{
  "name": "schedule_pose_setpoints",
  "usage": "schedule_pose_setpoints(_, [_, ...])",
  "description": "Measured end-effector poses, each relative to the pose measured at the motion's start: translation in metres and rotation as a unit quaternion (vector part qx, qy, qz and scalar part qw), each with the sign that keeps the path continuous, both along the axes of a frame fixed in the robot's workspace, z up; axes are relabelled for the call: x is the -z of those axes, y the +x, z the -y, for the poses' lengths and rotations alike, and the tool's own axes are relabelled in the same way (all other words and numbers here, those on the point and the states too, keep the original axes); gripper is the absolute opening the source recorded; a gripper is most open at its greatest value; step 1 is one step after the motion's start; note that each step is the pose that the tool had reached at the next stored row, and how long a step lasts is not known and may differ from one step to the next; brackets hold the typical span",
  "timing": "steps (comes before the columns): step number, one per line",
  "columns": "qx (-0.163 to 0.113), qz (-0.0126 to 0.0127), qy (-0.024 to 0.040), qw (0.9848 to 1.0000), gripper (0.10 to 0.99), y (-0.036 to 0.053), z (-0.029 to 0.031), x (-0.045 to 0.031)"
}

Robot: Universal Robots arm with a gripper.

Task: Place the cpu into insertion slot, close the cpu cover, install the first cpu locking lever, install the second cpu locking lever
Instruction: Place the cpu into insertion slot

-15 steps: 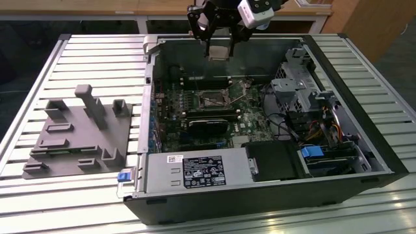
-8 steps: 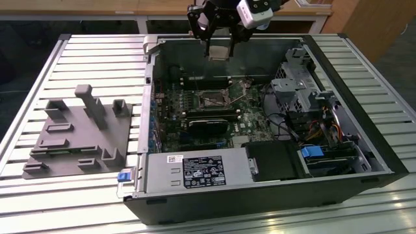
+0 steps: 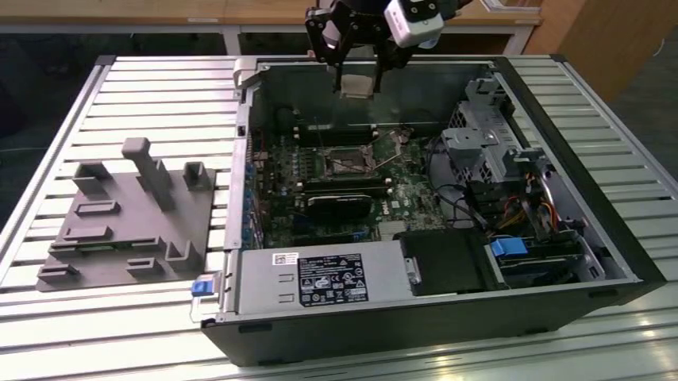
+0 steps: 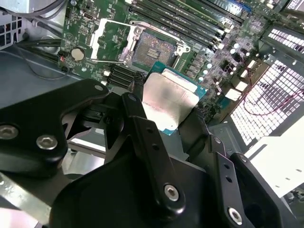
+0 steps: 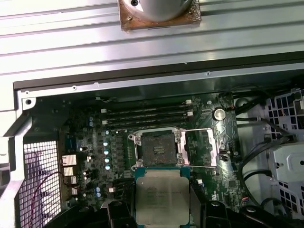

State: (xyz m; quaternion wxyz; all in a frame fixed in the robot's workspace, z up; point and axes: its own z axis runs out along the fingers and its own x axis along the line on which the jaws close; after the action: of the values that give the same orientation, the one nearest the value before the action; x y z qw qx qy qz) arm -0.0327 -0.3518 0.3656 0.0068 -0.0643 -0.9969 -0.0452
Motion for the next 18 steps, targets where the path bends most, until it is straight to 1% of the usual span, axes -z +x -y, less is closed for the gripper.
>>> schedule_pose_setpoints(18, [0.022,0.0000,0.0000,0.9998,0.541,0.0000,0.0000,0.0000])
